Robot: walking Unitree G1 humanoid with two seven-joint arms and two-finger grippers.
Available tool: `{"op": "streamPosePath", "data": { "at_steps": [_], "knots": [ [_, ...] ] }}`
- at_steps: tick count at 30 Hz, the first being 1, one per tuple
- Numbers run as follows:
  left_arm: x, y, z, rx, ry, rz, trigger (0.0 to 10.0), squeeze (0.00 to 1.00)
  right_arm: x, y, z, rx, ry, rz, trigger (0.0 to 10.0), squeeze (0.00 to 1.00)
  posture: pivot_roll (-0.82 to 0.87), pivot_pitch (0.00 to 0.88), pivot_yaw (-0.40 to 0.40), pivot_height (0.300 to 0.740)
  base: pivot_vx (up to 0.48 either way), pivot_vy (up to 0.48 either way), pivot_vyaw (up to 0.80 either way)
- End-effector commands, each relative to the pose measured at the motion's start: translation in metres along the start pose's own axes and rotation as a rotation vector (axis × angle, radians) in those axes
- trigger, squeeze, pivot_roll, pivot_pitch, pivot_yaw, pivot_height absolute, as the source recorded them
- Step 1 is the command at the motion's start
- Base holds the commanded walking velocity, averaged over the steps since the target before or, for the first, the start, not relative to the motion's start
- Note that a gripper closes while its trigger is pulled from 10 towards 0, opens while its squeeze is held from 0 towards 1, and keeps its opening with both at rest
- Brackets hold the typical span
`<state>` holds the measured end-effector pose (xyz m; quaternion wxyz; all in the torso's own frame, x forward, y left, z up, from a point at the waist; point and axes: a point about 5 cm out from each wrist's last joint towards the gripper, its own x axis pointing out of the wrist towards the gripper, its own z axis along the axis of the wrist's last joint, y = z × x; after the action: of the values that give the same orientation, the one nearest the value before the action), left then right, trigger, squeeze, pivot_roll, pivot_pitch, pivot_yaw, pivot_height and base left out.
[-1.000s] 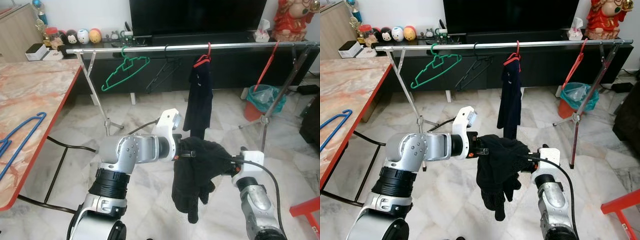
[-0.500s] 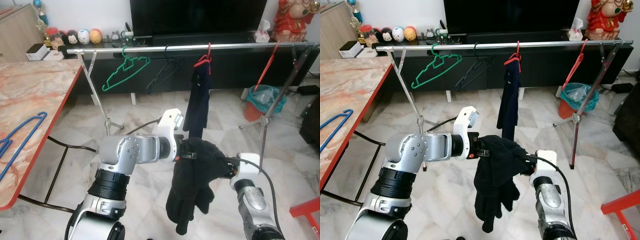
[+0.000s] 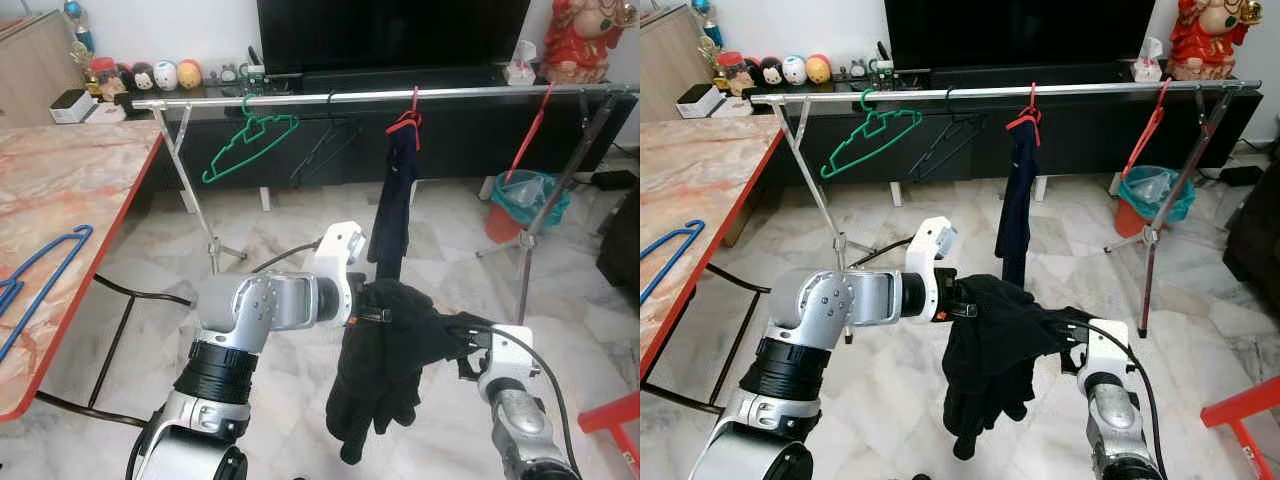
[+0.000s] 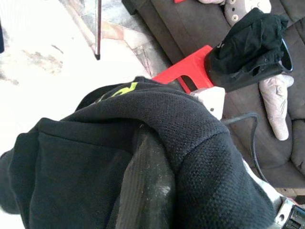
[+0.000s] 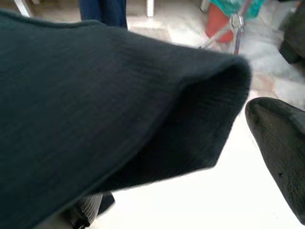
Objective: Hang hanger
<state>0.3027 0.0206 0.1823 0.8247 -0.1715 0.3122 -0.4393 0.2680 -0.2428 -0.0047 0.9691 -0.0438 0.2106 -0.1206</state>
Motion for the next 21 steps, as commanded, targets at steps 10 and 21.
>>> {"op": "streamPosePath", "data": {
  "at_steps": [10,21],
  "knots": [
    [-0.004,-0.008,0.005,0.035,-0.018,-0.037,10.0,0.0,-0.001,0.021,0.006,0.054,-0.048,0.208,10.0,0.0,0.02,0.0,0.075,0.74,0.0,0.0,0.0],
    [-0.003,-0.006,0.004,0.034,-0.016,-0.031,10.0,0.0,-0.028,0.046,-0.037,-0.182,0.13,0.635,10.0,0.0,0.01,0.0,0.073,0.74,0.0,0.0,0.0]
  ]
}}
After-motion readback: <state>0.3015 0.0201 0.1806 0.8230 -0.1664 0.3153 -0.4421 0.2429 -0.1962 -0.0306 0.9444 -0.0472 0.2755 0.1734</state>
